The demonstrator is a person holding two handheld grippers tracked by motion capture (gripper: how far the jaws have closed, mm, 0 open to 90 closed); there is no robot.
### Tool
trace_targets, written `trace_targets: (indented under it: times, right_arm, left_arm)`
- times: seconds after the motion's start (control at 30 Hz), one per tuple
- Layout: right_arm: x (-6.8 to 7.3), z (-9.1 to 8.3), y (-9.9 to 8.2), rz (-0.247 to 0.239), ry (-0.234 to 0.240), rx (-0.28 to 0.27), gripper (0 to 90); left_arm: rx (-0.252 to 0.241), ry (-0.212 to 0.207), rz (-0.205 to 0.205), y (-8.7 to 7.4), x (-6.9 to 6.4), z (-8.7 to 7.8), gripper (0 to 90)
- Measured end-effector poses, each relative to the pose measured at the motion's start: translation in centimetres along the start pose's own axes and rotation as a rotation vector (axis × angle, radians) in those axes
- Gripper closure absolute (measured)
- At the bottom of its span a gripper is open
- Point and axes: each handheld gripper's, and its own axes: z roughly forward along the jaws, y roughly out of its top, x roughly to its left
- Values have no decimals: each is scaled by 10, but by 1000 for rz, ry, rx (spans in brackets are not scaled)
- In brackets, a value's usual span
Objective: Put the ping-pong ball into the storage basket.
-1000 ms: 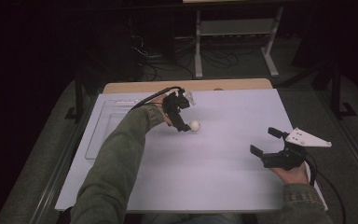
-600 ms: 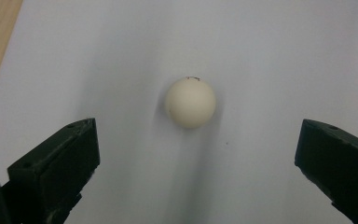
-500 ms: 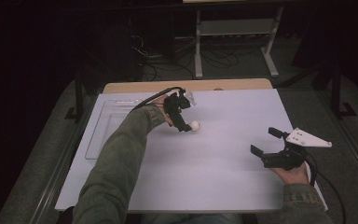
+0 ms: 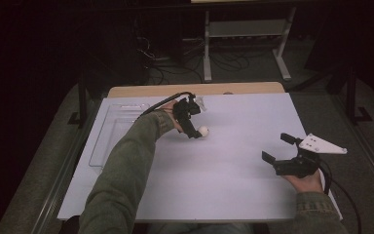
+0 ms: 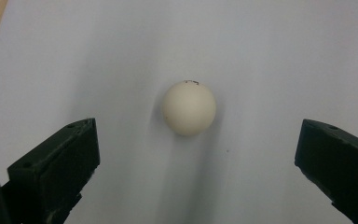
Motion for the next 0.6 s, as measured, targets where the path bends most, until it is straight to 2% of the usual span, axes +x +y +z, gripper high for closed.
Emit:
trace_targets:
  times: [0.6]
  right_arm:
    - [0, -1, 0, 1, -2, -1, 0]
  left_arm:
    - [4, -22, -7, -2, 5, 16, 0]
